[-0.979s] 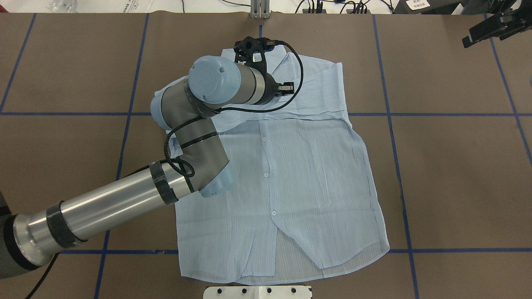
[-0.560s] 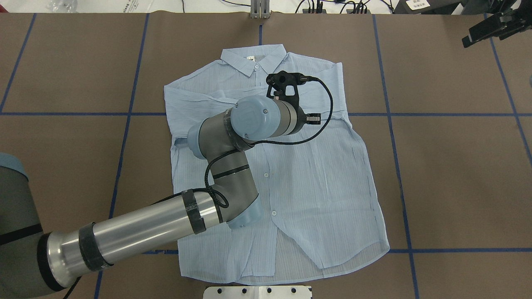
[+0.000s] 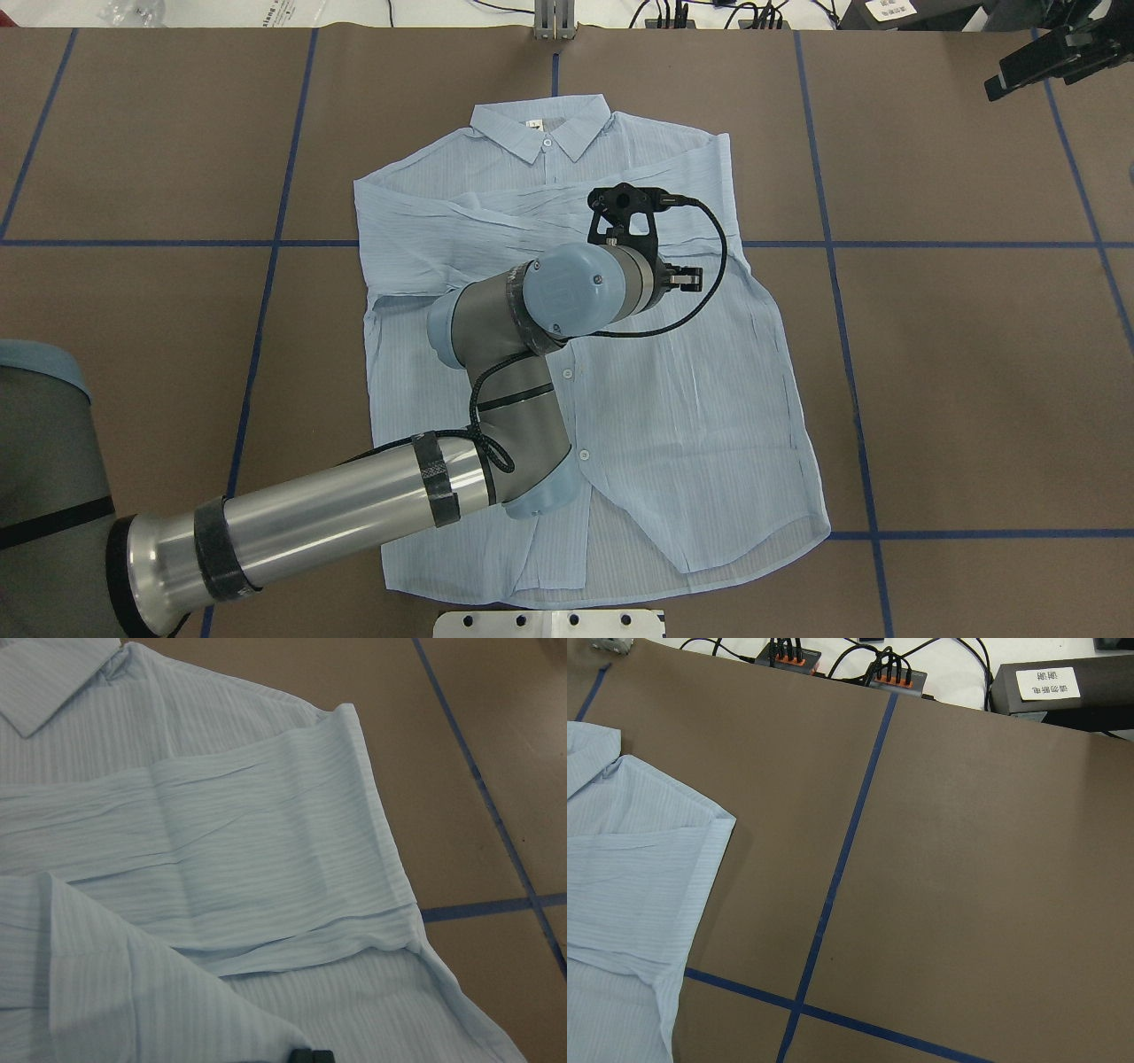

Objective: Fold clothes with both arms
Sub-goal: 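Release the sleeve and move both grippers toward the shirt sides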

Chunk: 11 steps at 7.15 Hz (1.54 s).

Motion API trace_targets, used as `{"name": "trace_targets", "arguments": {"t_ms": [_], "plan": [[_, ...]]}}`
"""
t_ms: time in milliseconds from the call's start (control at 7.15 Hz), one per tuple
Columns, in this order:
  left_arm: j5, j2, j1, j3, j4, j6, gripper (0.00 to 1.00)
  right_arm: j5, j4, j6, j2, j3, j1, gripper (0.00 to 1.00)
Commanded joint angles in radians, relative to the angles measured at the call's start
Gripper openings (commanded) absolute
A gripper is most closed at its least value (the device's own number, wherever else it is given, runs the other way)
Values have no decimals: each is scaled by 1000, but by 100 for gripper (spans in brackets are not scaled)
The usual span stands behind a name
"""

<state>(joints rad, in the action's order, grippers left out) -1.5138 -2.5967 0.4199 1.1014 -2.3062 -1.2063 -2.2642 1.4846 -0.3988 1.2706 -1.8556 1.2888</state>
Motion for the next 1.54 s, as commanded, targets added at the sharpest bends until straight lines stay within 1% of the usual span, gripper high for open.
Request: {"name": "trace_targets", "arguments": {"t_ms": [0, 140, 280, 420, 560, 699, 839, 979, 1119, 1259, 1399], "plan": [[6, 9, 0, 32, 5, 5, 100, 0, -3, -66, -11, -7, -19, 100], [3, 67, 6, 101, 11, 63, 100, 20, -41, -124, -20, -4, -67, 100], [0, 176, 23, 250, 77, 138, 100, 76, -125, -240, -20, 1, -130, 100], [0, 238, 26, 393, 208, 166, 100, 144, -182, -364, -14, -7, -201, 100], [-20, 281, 31, 560, 379, 169, 100, 194, -232, -474, 12, -35, -265, 100], [-78, 373, 33, 713, 425, 183, 100, 248, -251, -550, 66, -95, -343, 100], [-98, 482, 31, 844, 426, 183, 100, 318, -253, -602, 154, -190, -423, 100], [-97, 542, 28, 911, 424, 176, 100, 381, -253, -676, 233, -282, -512, 100], [-97, 609, 20, 952, 426, 157, 100, 461, -269, -734, 293, -328, -611, 100], [-95, 695, 5, 998, 424, 92, 100, 570, -359, -817, 358, -332, -725, 100], [-79, 754, -57, 1011, 423, 27, 100, 622, -450, -853, 434, -336, -800, 100]]}}
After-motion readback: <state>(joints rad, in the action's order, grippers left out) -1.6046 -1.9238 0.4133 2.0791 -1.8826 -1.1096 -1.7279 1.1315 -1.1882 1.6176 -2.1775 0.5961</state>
